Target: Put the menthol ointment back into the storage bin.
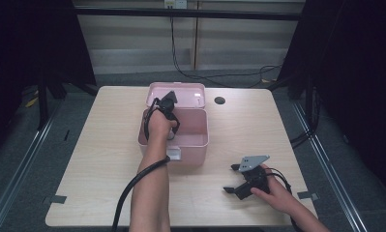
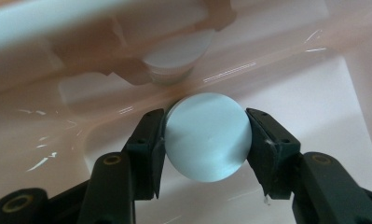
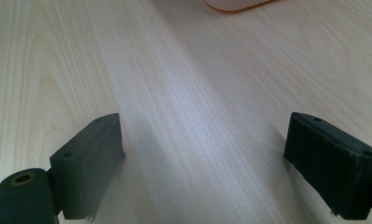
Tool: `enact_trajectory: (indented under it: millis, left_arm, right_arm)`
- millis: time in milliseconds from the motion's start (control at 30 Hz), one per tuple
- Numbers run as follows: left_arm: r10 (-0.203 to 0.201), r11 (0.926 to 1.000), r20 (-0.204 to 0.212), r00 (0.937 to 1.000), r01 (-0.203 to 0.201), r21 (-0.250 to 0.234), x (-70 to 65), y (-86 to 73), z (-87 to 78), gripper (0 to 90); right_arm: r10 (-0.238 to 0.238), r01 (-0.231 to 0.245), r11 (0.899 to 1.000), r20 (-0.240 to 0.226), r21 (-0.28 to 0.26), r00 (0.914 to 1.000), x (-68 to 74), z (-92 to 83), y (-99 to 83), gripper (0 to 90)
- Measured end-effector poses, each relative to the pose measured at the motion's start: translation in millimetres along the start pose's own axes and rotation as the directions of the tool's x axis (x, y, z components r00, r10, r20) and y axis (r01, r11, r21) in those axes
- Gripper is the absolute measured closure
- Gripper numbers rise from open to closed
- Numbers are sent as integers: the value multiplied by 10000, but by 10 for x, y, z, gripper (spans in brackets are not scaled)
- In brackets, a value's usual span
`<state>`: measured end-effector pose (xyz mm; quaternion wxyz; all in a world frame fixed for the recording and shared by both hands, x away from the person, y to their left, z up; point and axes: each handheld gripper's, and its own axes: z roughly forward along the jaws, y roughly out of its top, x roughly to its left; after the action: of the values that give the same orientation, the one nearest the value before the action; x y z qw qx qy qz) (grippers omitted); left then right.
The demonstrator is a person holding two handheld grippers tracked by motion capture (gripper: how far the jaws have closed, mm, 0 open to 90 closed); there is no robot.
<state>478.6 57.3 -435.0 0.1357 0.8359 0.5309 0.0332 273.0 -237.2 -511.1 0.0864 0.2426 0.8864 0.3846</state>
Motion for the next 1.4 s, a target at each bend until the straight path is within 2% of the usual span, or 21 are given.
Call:
enact_trajectory:
  millis: [100, 200, 367, 733, 1033, 1400]
  left_arm:
    - [-135, 9999, 28, 9999, 135, -92, -7, 3, -5, 487]
    - [7, 10000, -34, 10000, -7, -34, 7, 9, -21, 480]
    - [-187, 9998, -20, 9998, 187, 4, 4, -5, -9, 473]
    - [-207, 9998, 0, 9998, 207, -57, -5, -15, -1, 394]
    - [-404, 9991, 60, 9992, 403, 125, -11, -23, -64, 314]
    - [-357, 9984, 166, 9992, 350, 438, -1, -52, -172, 247]
  right_arm:
    - [4, -4, 10000, -23, -8, 10000, -1, 1, 0, 108]
    - [6, -6, 10000, -31, -13, 10000, -1, 1, 0, 108]
    - [-4, 4, 10000, -18, -12, 10000, -1, 1, 0, 108]
    - [0, 0, 10000, -6, 0, 10000, -1, 0, 0, 108]
    - [1, -1, 10000, -6, 1, 10000, 0, 0, 0, 108]
    - [1, -1, 10000, -6, -1, 10000, 0, 0, 0, 108]
